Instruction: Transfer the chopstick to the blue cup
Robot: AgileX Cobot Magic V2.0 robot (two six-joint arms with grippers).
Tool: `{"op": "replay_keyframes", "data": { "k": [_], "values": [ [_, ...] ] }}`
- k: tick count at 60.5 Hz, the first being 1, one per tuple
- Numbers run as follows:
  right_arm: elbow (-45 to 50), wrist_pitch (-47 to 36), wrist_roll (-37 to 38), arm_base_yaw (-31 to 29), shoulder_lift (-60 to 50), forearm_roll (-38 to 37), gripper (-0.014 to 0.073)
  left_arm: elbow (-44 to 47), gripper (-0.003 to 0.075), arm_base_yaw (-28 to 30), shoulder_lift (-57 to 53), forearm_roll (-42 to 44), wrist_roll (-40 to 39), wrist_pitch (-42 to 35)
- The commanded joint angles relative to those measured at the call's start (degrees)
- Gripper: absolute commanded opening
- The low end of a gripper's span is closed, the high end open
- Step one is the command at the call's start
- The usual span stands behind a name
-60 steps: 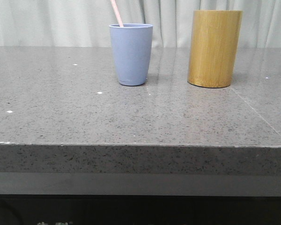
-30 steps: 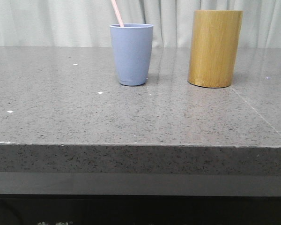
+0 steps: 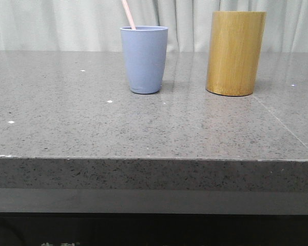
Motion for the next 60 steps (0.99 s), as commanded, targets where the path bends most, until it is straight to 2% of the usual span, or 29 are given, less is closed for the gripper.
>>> {"op": "replay_keyframes", "data": {
  "k": [1, 15, 23, 60],
  "values": [
    [-0.3, -5.2, 0.9, -1.0, -1.3, -1.3, -0.0068, 0.5, -0.0019, -0.5, -1.3, -0.3, 0.0, -4.8],
    [-0.3, -5.2, -1.2, -1.2, -1.3, -0.7, -0.0068, 0.5, -0.0019, -0.5, -1.3, -0.3, 0.0, -4.8],
    [-0.3, -5.2, -4.6, -1.2, -1.3, 2.8, -0.0068, 0.5, -0.0019, -0.5, -1.3, -0.3, 0.0, -4.8],
    [-0.3, -5.2, -4.6, -1.2, -1.2, 3.7, -0.0068, 0.5, -0.0019, -0.5, -1.3, -0.3, 0.0, -4.8]
  ]
}}
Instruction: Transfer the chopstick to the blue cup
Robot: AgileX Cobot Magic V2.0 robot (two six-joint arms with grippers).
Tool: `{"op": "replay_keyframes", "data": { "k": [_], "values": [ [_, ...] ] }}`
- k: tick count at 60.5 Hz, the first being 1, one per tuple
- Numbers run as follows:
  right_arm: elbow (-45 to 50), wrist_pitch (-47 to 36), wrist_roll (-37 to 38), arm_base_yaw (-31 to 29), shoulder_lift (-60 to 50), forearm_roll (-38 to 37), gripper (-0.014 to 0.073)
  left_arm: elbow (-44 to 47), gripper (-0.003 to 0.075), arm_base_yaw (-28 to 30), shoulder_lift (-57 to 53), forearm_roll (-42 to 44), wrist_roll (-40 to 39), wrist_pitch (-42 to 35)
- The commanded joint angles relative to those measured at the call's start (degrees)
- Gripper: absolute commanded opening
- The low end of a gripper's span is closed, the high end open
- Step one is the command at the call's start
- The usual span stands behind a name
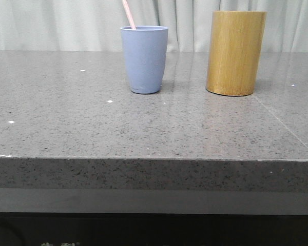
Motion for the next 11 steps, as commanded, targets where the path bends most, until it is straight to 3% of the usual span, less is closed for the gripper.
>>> {"op": "replay_keyframes", "data": {
  "k": [1, 11],
  "values": [
    [-0.3, -4.9, -0.6, -0.4, -1.2, 0.3, -0.0068, 0.5, -0.0019, -0.4, -1.3, -0.3, 0.0, -4.8],
    [-0.3, -4.9, -0.6, -0.4, -1.2, 0.3, -0.0068, 0.5, -0.0019, -0.4, -1.3, -0.3, 0.0, -4.8]
  ]
}}
